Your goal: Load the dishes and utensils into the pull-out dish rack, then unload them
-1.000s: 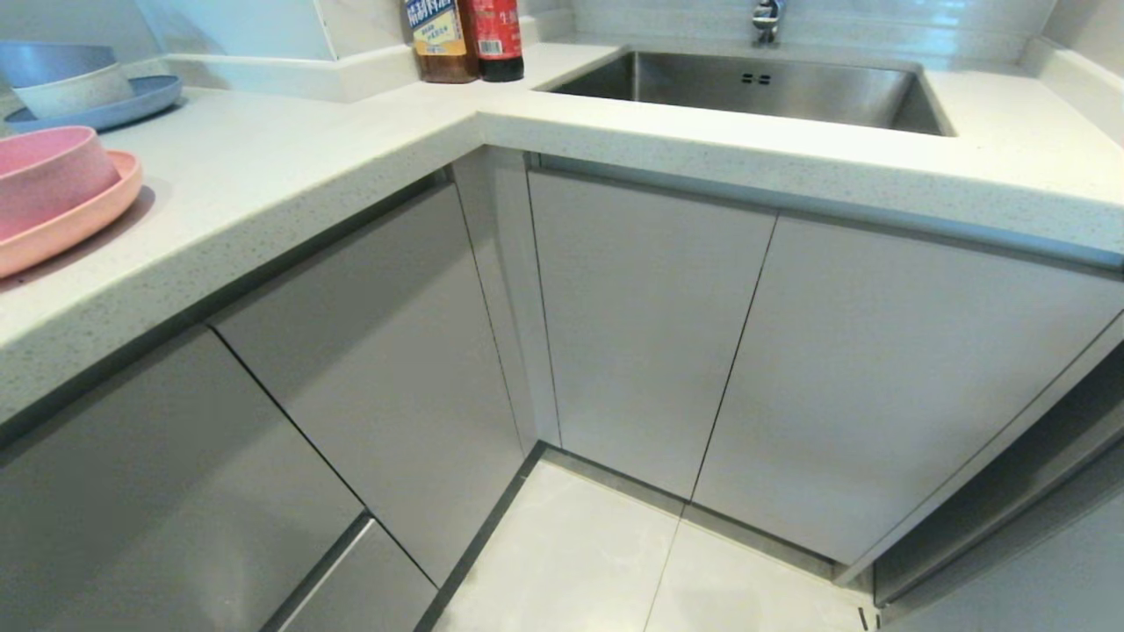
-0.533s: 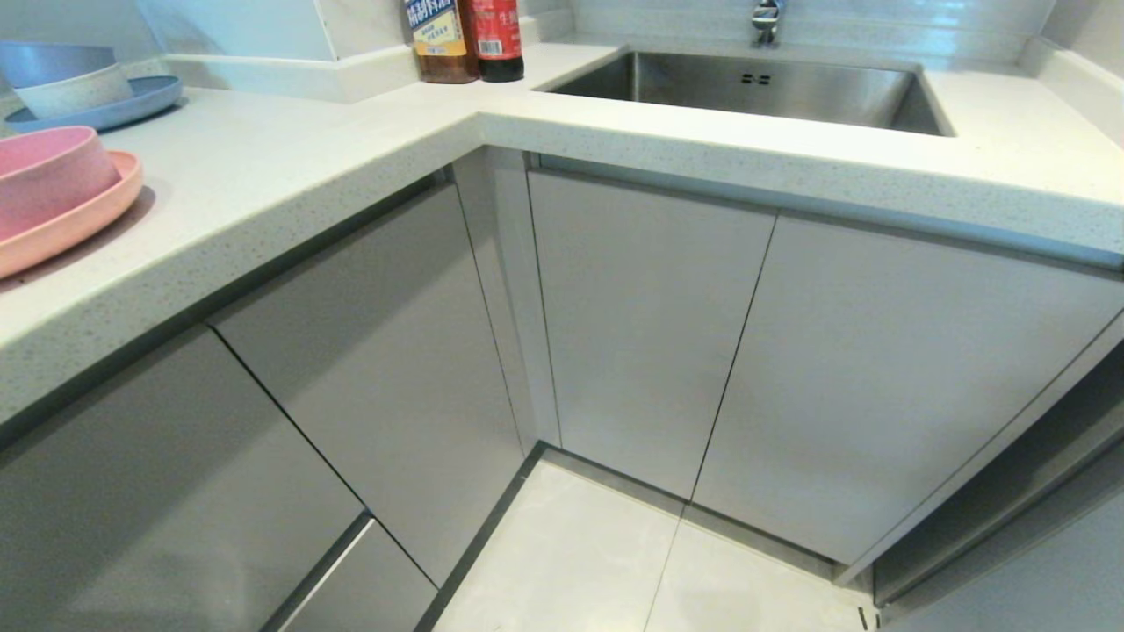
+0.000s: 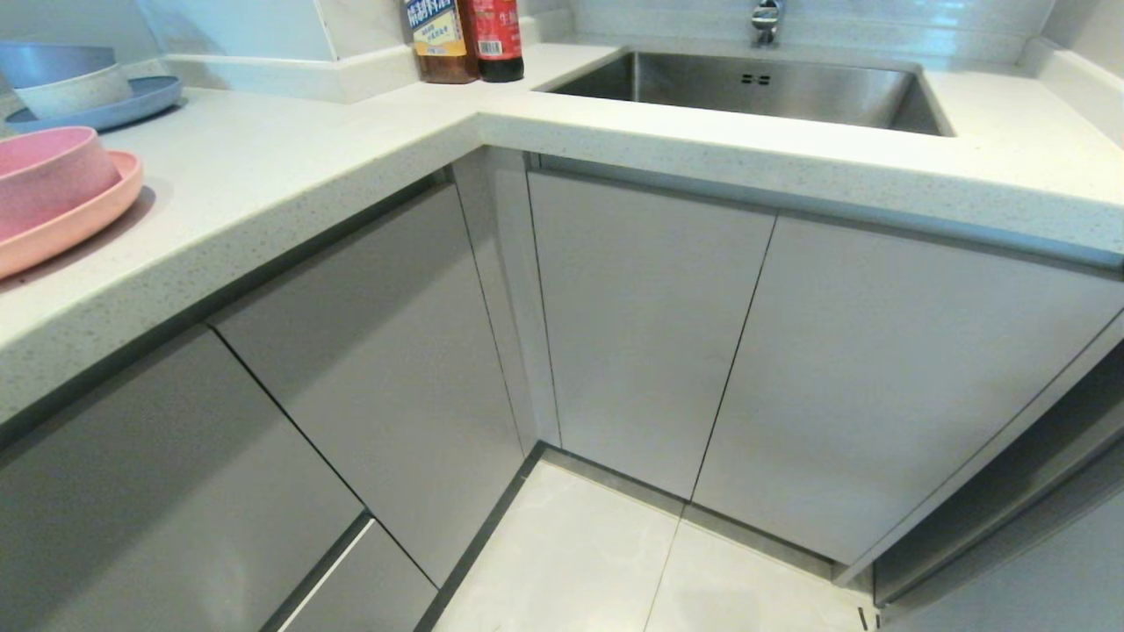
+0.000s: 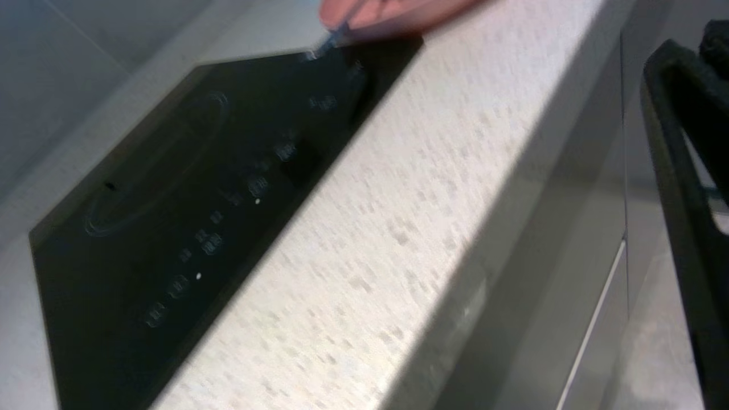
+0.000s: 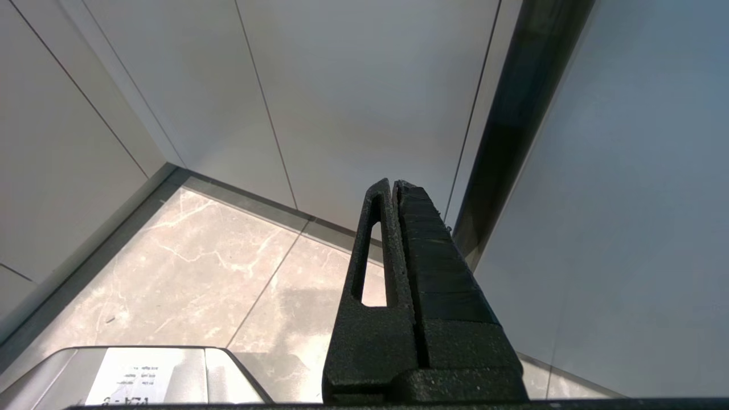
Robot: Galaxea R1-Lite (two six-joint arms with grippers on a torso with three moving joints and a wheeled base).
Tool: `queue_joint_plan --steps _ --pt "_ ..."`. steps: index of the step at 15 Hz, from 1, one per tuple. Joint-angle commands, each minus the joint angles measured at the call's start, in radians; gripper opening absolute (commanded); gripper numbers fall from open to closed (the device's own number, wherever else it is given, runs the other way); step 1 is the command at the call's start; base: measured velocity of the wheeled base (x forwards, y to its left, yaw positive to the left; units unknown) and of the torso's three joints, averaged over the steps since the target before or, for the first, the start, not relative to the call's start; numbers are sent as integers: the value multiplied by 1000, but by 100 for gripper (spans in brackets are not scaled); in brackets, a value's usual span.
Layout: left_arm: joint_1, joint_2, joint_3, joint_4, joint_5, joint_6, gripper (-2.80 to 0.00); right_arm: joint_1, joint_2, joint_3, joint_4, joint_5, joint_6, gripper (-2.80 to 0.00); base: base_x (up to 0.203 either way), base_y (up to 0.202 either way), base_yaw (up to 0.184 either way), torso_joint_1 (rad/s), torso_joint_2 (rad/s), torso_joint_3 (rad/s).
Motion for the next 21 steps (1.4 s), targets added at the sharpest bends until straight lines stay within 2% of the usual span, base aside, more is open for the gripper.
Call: queue_joint_plan --steps 1,5,12,15,19,21 --pt "12 -69 95 -15 -4 1 -280 1 0 2 0 0 0 -280 0 0 0 0 0 0" --pt "29 -152 268 -111 -22 0 -280 0 0 2 0 0 0 -280 0 0 0 0 0 0" --pt "31 -280 441 -131 -84 -13 -280 0 0 2 0 0 0 -280 0 0 0 0 0 0" --pt "30 -282 507 -213 -89 -47 -280 1 0 2 0 0 0 -280 0 0 0 0 0 0" --pt "30 -282 687 -365 -92 -50 -280 1 0 2 0 0 0 -280 0 0 0 0 0 0" --pt "30 -282 781 -439 -122 -48 -280 1 0 2 0 0 0 -280 0 0 0 0 0 0"
